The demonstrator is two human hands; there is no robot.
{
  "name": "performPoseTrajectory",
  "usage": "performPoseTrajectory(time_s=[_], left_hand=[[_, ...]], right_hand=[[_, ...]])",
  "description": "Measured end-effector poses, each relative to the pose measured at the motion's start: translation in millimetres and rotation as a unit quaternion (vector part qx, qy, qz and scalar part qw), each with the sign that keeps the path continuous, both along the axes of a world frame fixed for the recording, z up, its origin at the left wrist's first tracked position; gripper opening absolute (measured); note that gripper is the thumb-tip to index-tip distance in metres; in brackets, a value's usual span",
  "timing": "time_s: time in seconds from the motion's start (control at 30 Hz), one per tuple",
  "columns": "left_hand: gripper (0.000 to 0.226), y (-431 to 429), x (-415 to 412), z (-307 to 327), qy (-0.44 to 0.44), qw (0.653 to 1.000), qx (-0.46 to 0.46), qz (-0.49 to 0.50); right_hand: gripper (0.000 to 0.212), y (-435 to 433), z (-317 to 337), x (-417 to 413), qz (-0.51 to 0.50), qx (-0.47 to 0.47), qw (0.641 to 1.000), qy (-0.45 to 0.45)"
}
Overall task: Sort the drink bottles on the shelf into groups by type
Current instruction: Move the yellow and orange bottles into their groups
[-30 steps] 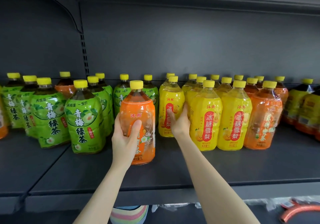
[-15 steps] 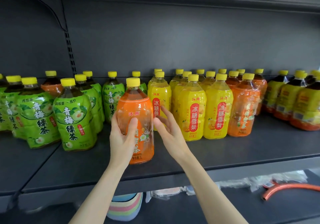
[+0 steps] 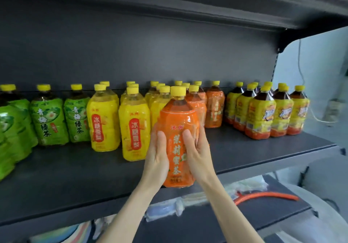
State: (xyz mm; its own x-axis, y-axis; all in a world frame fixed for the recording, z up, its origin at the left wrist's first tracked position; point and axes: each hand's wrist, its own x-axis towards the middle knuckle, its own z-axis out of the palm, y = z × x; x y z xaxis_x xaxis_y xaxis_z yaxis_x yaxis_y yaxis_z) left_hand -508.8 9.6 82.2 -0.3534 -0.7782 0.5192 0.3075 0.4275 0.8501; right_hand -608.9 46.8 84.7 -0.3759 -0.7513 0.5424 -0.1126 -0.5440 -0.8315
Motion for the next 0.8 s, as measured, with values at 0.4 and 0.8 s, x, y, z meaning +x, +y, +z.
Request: performPoseTrajectory(time_s=[0.4,0.8], left_hand=[[0.071,-42,-139,10,-0.239,0.827,-0.317,0.398],[0.057,-93,-158,6,-0.326,0.732,-0.385,0.458]], right_hand=[[0.058,8,2,-180,-0.049,0.030,0.998,0.021],[0.049,-77,-9,-219,-0.036,0.071,0.996,0.026]])
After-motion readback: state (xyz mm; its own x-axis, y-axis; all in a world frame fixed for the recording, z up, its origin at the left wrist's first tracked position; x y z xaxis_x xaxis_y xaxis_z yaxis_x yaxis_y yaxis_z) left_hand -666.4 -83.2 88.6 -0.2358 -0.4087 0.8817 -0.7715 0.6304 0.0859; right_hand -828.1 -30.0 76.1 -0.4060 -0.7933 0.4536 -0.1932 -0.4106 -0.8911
